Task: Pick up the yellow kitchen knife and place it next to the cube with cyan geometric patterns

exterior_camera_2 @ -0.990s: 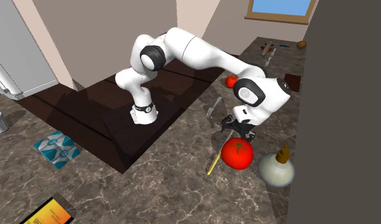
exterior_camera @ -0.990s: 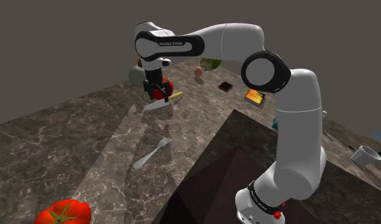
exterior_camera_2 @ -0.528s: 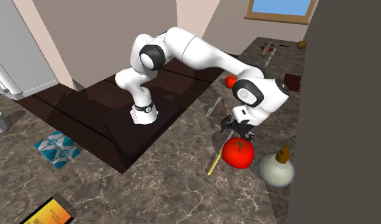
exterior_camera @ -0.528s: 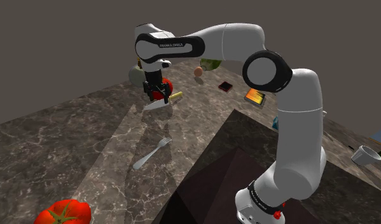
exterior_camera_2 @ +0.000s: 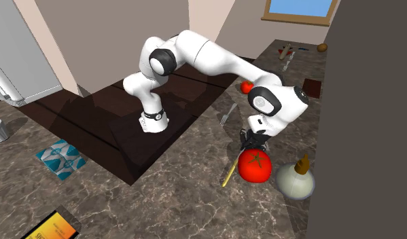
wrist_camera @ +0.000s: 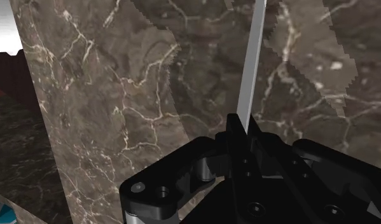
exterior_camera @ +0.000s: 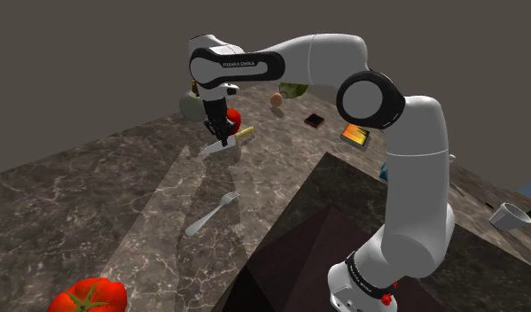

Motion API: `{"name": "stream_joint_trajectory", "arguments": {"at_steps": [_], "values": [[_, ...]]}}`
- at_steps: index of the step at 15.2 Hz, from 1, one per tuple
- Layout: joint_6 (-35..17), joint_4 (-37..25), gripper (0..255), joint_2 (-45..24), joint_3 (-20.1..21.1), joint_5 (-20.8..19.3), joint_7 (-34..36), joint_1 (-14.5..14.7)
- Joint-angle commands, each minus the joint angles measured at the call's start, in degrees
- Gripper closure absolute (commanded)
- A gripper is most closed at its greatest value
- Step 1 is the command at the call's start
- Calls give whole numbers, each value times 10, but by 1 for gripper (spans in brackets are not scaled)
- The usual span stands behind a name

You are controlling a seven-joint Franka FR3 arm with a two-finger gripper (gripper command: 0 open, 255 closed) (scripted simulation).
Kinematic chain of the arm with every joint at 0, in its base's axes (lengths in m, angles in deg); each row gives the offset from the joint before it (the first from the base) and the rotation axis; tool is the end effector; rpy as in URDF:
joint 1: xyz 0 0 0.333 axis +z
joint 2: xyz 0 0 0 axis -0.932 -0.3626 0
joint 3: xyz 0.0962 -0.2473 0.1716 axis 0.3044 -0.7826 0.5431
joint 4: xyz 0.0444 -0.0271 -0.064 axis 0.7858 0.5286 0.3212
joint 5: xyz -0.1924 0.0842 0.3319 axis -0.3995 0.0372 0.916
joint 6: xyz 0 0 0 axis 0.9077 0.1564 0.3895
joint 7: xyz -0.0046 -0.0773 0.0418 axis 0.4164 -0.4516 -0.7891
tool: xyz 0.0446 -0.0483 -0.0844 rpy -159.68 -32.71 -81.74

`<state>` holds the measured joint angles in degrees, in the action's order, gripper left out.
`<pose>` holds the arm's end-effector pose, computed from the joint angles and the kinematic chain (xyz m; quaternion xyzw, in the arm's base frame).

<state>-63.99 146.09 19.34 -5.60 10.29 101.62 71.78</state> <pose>0.6571 0.1706 0.3288 0.8042 -0.5583 -0.1037 0.1757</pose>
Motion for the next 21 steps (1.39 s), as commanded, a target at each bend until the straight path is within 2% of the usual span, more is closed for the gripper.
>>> {"name": "stream_joint_trajectory", "arguments": {"at_steps": [1, 3, 9, 21], "values": [[0, 0, 255, 0, 0, 0, 0, 0], [-2, 7, 255, 4, 1, 1, 2, 0], [36, -20, 255, 17, 3, 4, -3, 1], [122, -98, 255, 26, 5, 7, -11, 9]]}}
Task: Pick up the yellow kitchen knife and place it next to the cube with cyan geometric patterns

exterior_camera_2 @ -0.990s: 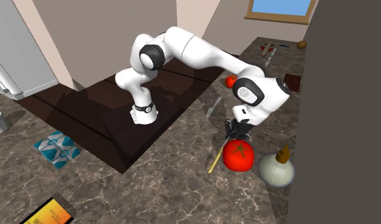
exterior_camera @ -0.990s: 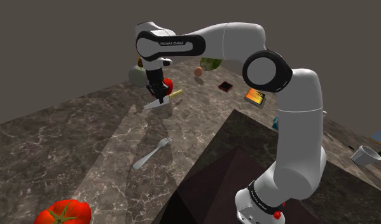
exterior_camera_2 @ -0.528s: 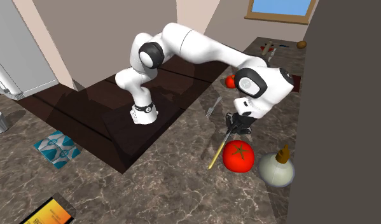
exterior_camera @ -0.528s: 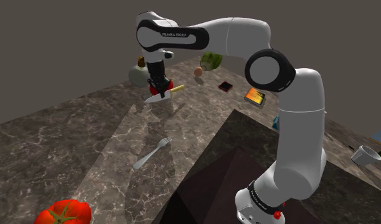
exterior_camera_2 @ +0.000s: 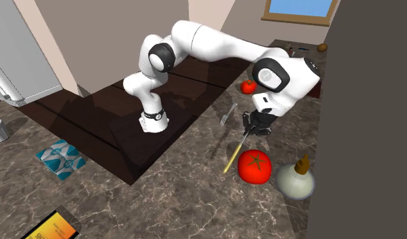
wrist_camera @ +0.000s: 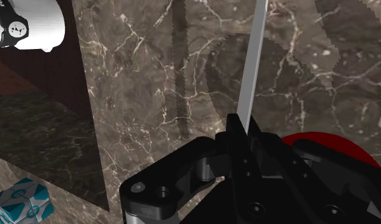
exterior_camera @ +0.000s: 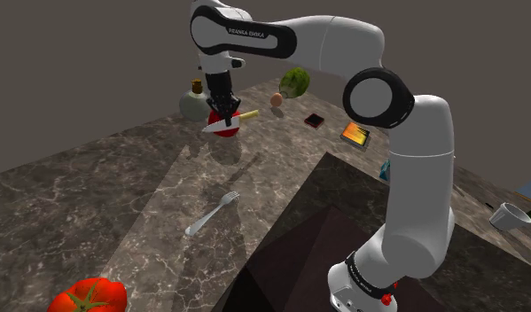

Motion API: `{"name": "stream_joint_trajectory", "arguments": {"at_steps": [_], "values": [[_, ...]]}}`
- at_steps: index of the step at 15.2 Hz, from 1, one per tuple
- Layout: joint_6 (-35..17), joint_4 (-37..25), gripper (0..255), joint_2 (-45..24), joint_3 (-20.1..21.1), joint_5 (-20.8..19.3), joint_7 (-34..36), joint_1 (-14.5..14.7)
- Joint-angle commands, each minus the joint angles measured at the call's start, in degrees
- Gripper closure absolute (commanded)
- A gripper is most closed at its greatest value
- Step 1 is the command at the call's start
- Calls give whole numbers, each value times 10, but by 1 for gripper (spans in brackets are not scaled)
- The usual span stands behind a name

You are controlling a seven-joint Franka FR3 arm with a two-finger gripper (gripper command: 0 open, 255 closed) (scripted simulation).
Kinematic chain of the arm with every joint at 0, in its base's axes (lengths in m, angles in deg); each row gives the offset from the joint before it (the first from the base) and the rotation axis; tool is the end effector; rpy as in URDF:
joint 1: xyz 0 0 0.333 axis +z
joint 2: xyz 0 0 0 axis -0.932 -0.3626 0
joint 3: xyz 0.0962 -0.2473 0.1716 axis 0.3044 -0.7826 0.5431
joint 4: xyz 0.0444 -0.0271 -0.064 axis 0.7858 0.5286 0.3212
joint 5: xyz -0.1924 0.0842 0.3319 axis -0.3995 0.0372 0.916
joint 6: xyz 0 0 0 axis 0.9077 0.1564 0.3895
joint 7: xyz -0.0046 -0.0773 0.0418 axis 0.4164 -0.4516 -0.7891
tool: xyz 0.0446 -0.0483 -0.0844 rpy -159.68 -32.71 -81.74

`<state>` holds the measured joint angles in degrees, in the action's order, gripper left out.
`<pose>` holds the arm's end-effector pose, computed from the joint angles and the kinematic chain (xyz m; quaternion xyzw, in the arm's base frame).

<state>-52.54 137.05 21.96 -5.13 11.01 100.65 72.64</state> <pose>0.6545 0.1726 0.4189 0.8042 -0.5582 -0.1037 0.1757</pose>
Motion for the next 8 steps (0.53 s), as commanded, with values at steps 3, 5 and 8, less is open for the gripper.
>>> {"name": "stream_joint_trajectory", "arguments": {"at_steps": [3, 5, 8], "values": [[32, -34, 255, -2, 0, -1, -4, 4], [49, -54, 255, -4, 0, -1, -5, 6], [75, -86, 255, -10, -1, -3, -8, 11]]}}
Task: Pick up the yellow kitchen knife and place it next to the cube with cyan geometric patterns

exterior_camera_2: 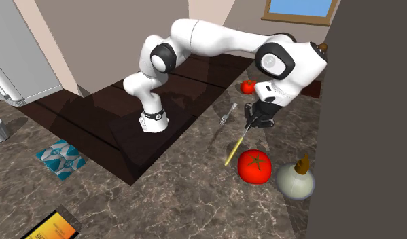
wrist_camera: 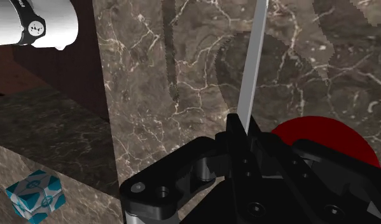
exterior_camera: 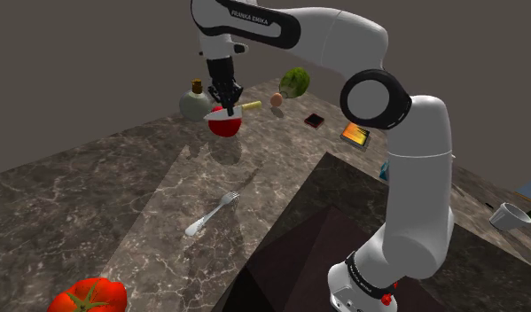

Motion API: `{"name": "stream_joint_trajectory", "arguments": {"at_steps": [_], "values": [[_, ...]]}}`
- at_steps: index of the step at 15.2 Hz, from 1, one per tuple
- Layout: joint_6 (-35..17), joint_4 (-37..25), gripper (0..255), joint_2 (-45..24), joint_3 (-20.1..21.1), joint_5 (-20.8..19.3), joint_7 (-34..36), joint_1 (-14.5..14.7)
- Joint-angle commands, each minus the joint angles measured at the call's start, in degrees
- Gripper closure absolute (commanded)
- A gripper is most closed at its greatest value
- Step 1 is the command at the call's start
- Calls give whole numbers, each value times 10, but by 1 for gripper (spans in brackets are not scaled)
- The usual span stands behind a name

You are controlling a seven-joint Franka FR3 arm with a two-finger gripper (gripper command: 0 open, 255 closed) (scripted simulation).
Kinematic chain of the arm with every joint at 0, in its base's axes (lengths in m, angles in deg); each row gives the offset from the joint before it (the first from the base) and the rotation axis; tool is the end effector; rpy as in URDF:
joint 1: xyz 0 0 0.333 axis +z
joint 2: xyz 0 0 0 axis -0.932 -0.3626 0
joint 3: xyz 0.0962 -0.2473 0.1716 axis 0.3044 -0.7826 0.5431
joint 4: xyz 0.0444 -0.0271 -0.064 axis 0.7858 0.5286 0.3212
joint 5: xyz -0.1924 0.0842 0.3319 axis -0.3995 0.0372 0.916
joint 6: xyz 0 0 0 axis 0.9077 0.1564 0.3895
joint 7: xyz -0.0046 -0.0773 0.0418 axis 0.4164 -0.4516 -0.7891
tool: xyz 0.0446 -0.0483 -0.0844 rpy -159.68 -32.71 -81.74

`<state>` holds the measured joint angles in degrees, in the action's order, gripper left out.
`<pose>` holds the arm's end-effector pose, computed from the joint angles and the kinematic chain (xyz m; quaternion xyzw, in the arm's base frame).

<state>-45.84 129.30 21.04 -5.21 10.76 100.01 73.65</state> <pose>0.6552 0.1724 0.4608 0.8042 -0.5583 -0.1036 0.1756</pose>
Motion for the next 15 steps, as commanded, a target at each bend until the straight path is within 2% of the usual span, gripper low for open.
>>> {"name": "stream_joint_trajectory", "arguments": {"at_steps": [1, 7, 10, 15], "values": [[18, -21, 255, -3, 0, -1, -2, 3], [80, -109, 255, -28, -3, -8, -9, 17], [24, 31, 255, 58, -2, 3, -32, -32], [-33, 177, 255, 154, -13, 11, -85, -92]]}}
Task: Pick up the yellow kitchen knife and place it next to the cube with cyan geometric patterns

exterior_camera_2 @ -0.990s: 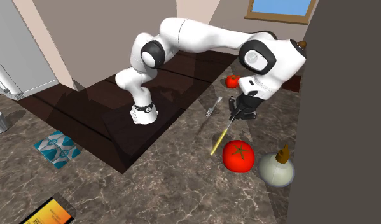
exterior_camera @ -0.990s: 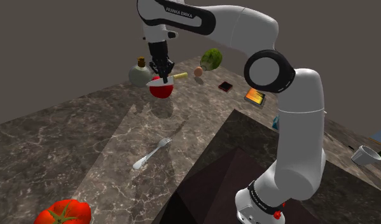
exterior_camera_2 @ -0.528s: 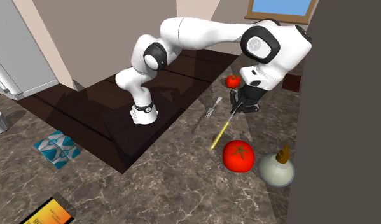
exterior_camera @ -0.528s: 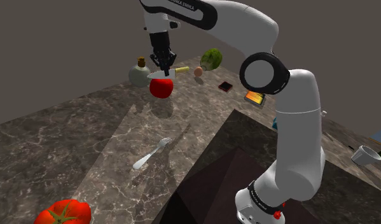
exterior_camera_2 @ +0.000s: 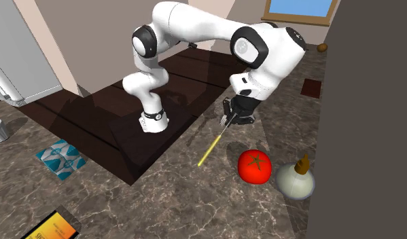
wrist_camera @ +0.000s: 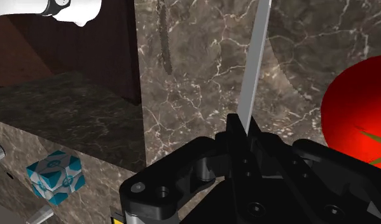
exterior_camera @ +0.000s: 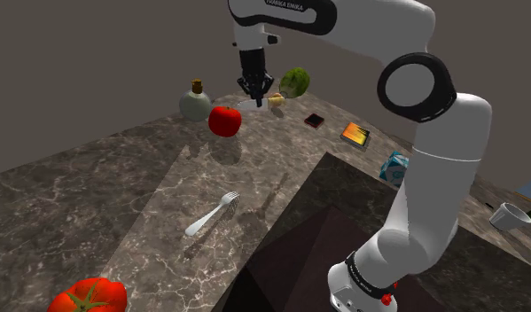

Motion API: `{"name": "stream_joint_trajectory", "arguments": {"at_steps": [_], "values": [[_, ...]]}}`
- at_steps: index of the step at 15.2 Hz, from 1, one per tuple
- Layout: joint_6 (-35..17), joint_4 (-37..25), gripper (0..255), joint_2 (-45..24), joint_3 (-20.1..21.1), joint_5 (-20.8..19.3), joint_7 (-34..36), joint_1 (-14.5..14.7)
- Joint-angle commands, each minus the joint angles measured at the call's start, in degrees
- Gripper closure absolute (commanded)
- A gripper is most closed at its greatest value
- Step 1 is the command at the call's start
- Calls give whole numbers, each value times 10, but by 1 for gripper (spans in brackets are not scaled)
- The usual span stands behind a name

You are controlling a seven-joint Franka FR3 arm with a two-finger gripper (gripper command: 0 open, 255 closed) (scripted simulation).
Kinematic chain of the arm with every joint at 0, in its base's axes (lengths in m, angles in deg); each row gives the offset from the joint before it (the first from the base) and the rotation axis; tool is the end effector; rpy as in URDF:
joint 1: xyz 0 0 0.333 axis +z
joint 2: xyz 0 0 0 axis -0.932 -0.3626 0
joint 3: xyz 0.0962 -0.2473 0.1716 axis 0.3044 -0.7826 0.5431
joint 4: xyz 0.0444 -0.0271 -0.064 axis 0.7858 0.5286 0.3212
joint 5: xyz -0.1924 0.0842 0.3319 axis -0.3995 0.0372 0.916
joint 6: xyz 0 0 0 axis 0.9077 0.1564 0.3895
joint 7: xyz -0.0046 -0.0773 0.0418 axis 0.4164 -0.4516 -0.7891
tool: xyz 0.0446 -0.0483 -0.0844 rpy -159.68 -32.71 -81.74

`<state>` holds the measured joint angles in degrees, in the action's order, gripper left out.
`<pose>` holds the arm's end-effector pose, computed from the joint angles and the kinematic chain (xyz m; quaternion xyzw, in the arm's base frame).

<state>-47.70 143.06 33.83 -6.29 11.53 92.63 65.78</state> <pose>0.6222 0.0867 0.5026 0.8040 -0.5585 -0.1034 0.1758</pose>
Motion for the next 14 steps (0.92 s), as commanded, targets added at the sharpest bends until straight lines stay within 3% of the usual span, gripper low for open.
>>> {"name": "stream_joint_trajectory", "arguments": {"at_steps": [1, 7, 14], "values": [[-23, 62, 255, 42, -5, 4, -22, -23], [-67, 171, 255, 121, -31, 1, -95, -77], [-107, 256, 255, 185, -71, -15, -182, -131]]}}
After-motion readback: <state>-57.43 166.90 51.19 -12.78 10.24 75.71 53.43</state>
